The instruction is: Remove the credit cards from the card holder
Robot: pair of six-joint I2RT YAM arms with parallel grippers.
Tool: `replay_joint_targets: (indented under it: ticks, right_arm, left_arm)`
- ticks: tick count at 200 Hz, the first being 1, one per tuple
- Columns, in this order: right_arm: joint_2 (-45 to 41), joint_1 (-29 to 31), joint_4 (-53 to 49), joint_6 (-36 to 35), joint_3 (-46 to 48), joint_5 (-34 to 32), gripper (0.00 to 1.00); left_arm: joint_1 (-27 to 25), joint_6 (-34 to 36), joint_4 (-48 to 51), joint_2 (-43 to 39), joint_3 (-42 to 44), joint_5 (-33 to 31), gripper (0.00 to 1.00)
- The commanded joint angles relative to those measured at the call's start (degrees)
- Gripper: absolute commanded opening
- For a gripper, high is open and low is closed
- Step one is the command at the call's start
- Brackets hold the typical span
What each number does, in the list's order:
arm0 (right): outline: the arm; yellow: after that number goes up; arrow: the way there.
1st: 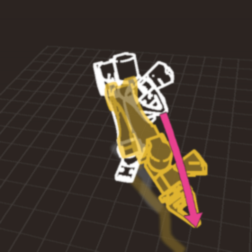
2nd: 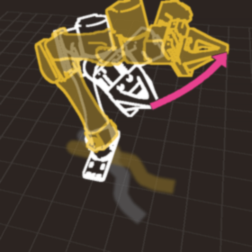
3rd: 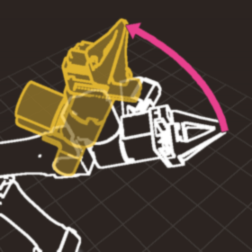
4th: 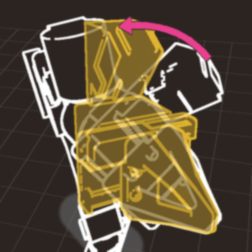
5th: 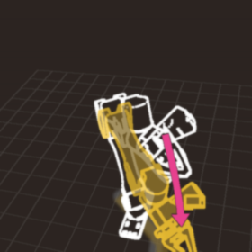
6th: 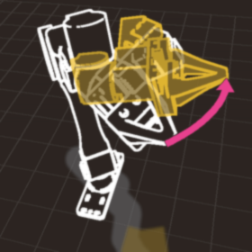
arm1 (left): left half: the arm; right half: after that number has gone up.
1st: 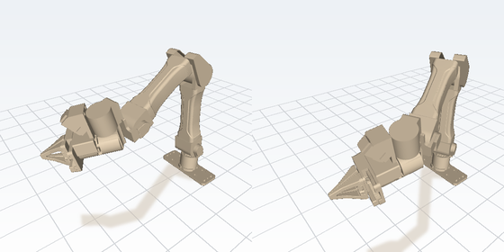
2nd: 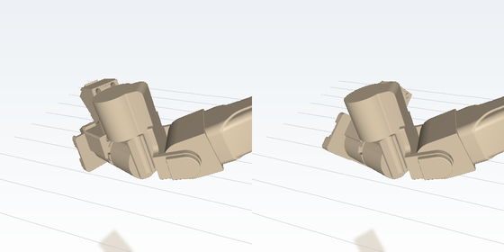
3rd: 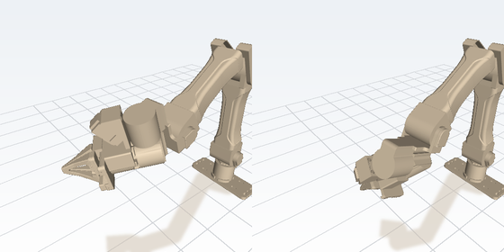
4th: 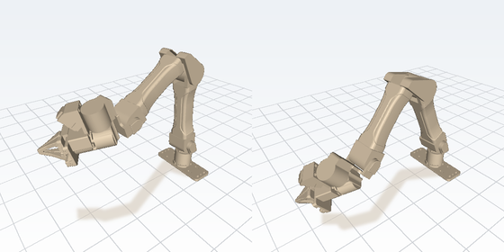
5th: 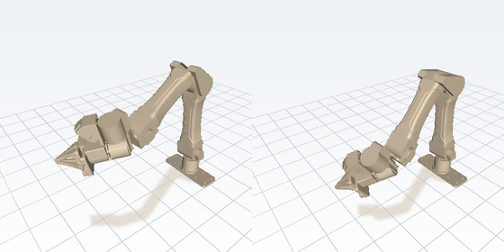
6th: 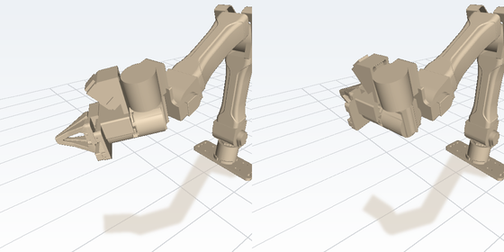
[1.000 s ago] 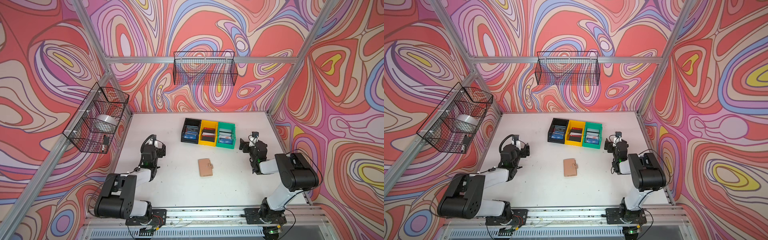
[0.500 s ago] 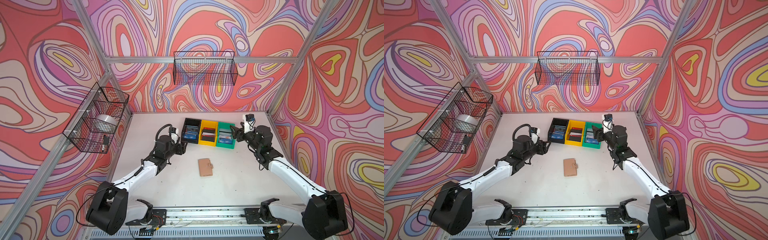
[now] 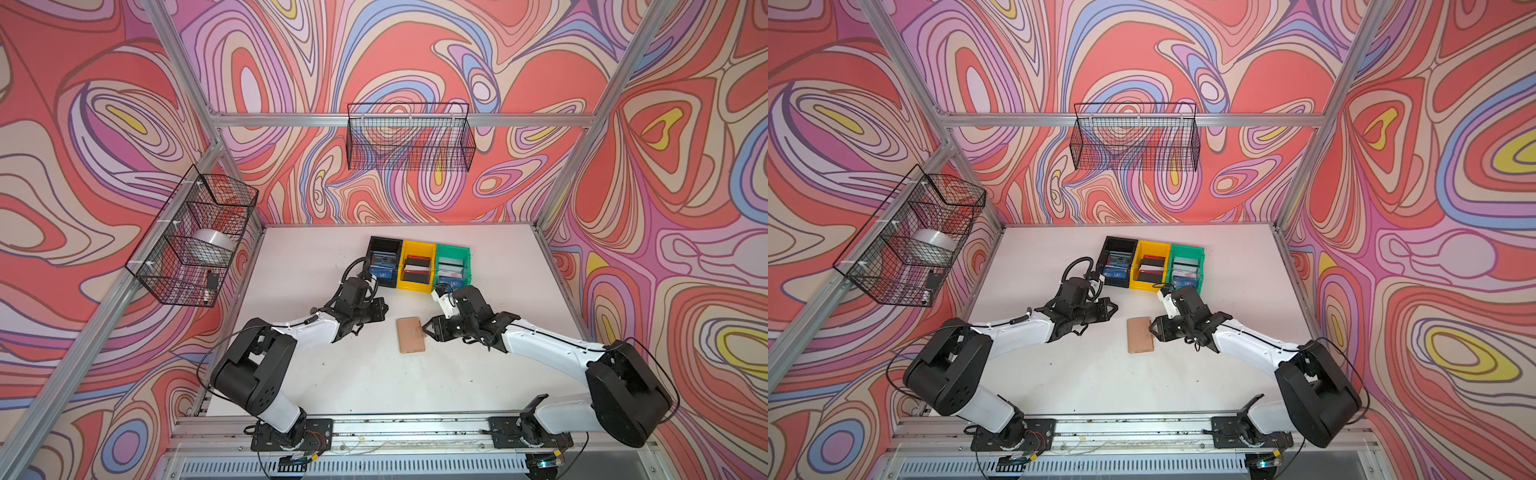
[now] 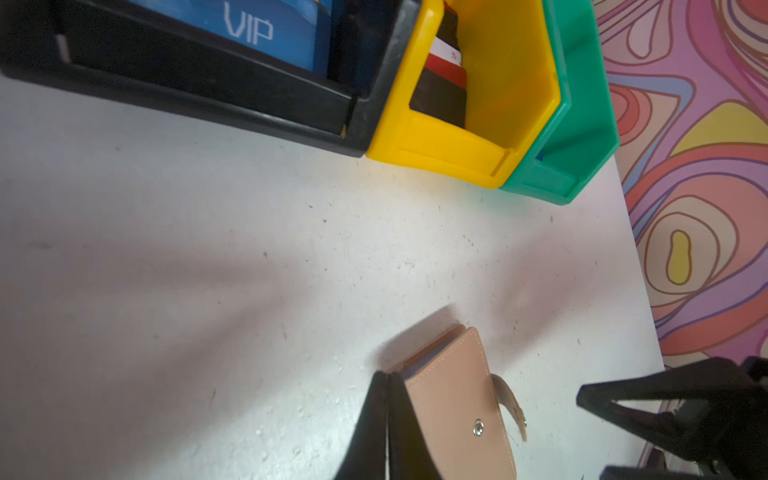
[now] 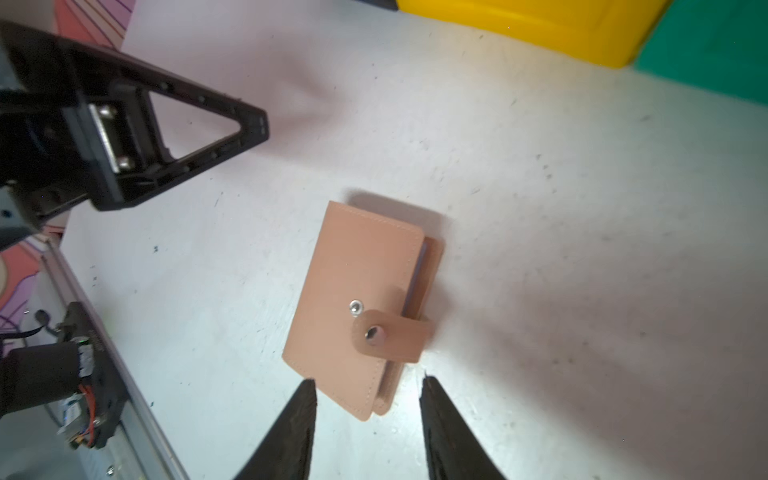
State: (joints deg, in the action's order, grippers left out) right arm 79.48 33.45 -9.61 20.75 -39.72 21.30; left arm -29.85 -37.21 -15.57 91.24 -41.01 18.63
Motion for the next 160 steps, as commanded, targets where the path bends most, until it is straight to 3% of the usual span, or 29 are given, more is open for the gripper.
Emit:
replay_joint_targets:
  ticks: [1,70,128,160]
  right_arm:
    - [2.1,1.1,3.1,1.6,-0.9,10.4,0.42]
    - [7.6,3.4,8.6,3.8,-0.4,15.0,0.40]
    - [11.0,3.4,17.0,8.6,2.1,7.9,0.40]
    - [11.0,3.4,12.6,8.7,1.1,0.4,0.39]
  left_arm:
    - [-2.3,-6.2,-8.5,2.7,1.1,1.3,0.00]
    - [-5.5,-7.9,-9.3,8.3,-2.3,2.0,0.00]
    - [-5.9,-8.9,-10.7,9.8,-2.0,2.5,0.00]
    - [-7.4,-10.4,-11.9,10.8,-1.7,2.2,0.00]
